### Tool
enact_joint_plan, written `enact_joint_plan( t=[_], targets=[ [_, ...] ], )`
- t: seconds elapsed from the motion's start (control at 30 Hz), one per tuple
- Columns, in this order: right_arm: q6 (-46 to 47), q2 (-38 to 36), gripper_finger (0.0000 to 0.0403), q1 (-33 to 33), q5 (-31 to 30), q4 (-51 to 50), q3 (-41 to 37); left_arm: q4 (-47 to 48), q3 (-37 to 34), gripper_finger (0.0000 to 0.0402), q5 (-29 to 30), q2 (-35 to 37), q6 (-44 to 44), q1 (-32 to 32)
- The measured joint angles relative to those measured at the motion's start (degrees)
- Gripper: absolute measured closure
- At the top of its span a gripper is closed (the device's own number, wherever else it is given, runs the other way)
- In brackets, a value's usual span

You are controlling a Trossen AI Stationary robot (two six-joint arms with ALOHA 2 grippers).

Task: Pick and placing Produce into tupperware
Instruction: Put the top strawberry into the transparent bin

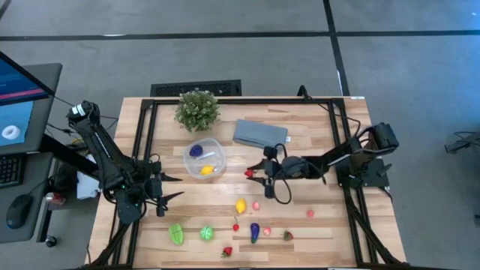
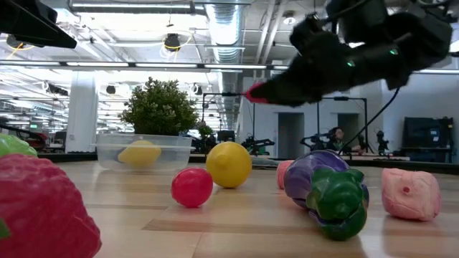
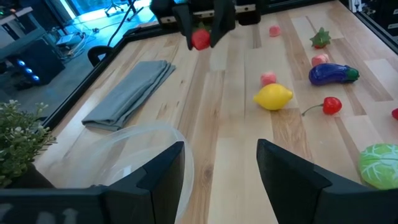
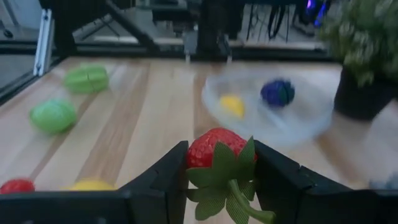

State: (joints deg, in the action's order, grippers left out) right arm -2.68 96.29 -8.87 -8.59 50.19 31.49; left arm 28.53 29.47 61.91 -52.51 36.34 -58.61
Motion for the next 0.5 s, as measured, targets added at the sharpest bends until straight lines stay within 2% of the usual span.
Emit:
enact_joint_plan(
  t=[0.27, 0.5],
  targets=[
    [-4.3, 0.0, 0.0210, 3.9, 3.3, -0.2, 4.9, 0.5, 0.0, 0.0209, -0.1, 0.0, 0.0, 0.0],
    [-5.4, 0.0, 0.0230, 6.8, 4.7, -0.4, 6.4, 0.9, 0.0, 0.0209, -0.6, 0.0, 0.0, 0.0]
  ],
)
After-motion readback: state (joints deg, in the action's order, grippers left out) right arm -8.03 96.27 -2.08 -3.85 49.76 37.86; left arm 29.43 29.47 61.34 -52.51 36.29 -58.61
